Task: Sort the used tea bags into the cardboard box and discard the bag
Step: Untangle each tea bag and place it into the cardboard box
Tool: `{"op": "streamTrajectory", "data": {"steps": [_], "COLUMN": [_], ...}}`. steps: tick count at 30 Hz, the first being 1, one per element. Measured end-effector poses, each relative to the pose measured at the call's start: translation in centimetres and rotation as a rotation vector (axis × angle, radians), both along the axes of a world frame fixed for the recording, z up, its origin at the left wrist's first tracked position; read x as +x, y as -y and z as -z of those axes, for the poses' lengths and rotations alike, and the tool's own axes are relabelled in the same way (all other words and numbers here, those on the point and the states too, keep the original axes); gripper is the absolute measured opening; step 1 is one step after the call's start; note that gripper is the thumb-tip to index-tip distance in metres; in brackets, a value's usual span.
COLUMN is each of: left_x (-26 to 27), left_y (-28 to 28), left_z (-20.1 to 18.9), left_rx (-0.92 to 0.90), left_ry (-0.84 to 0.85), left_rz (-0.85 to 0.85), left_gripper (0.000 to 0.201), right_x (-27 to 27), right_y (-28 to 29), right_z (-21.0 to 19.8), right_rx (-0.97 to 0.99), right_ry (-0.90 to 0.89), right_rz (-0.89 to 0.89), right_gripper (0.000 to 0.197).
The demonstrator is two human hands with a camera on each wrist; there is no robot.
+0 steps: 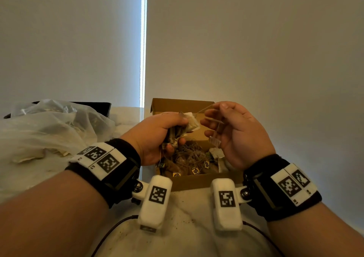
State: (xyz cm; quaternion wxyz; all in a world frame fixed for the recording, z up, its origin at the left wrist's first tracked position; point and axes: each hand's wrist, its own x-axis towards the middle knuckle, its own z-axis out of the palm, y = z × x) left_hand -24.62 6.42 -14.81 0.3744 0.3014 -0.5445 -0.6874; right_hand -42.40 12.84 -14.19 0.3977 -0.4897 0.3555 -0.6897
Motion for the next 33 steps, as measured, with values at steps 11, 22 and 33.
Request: {"op": "streamTrajectory", "data": {"steps": [11, 22, 33], "left_x": [-0.2, -0.4, -2.0], "left_y": [-0.2, -0.6, -1.9], "left_z": [-0.2, -0.6, -0.7], "left_rx": [-0.056, -0.215, -0.795], "left_ry": [0.138, 0.137, 0.356], "left_rz": [0.122, -0.159, -0.207], "left_gripper": [0.026, 0.020, 0.013], "right_x": [0.0, -0.5, 1.1], "right_y": [-0.1, -0.3, -0.2], "right_z": [-0.7, -0.9, -0.6], "right_rx": [-0.053, -0.039, 0.024], "right_ry": [0.214, 0.316, 0.310], "right_rz": [-0.040, -0.015, -0.016], "right_gripper": [0.017, 0.015, 0.015]}}
